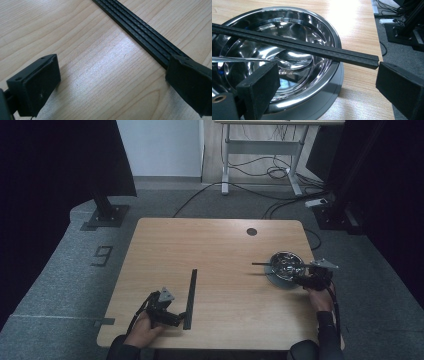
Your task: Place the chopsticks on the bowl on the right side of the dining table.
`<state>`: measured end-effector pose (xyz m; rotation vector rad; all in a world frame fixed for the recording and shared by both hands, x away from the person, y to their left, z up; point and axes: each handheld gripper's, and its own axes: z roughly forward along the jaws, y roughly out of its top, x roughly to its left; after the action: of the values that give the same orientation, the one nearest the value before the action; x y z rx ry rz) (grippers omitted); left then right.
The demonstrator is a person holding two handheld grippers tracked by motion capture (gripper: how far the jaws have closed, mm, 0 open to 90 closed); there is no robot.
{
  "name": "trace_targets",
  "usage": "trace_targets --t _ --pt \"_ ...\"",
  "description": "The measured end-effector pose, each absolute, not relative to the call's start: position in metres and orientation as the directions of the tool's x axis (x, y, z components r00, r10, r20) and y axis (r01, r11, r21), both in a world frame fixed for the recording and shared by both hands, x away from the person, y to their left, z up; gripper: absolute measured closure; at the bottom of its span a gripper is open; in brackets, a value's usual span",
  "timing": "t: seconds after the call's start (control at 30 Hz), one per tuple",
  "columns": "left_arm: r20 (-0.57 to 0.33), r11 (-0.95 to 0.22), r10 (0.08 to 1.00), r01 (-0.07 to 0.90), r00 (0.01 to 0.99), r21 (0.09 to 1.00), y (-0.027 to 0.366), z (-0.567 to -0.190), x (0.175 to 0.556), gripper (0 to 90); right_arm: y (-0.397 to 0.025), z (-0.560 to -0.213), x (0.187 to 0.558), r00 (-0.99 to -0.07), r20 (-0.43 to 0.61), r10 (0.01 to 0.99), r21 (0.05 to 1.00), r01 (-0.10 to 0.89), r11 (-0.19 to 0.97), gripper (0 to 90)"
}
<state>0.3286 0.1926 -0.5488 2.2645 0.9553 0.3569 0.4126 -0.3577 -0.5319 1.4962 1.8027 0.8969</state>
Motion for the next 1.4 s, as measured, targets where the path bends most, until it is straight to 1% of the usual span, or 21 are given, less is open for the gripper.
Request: trace_targets --t 0.13,0.3,0.6,0.77,0.97,1.1,1.4 --pt "-0.001 -0.526 0.716 0.541 0.698 0.657 0.193 -0.549 0.329 0.0 -0.358 -0.531 0.412 -0.158 -0.046 0.986 0.817 0.562 0.128 4.1" --pt "0.0 -0.527 0.716 0.54 0.698 0.656 0.193 -0.549 0.329 0.0 -0.359 -0.529 0.411 -0.166 -0.04 0.985 0.813 0.567 0.128 1.6" --pt "0.0 -0.528 0.715 0.54 0.699 0.656 0.193 -0.549 0.328 0.0 -0.355 -0.518 0.4 -0.182 -0.093 0.979 0.806 0.564 0.182 2.2" --pt "0.0 -0.528 0.715 0.54 0.699 0.656 0.193 -0.549 0.329 0.0 -0.355 -0.513 0.39 -0.202 -0.084 0.976 0.792 0.581 0.189 0.0" --pt "0.0 -0.528 0.715 0.54 0.699 0.656 0.193 -0.549 0.329 0.0 -0.355 -0.513 0.373 -0.236 -0.107 0.966 0.767 0.598 0.231 0.0" --pt "-0.001 -0.525 0.717 0.541 0.697 0.657 0.193 -0.549 0.328 0.0 -0.355 -0.508 0.36 -0.258 -0.096 0.961 0.772 0.591 0.236 0.0" --pt "-0.001 -0.526 0.716 0.54 0.698 0.657 0.193 -0.549 0.328 0.0 -0.347 -0.495 0.33 -0.291 -0.112 0.95 0.765 0.585 0.27 0.0"
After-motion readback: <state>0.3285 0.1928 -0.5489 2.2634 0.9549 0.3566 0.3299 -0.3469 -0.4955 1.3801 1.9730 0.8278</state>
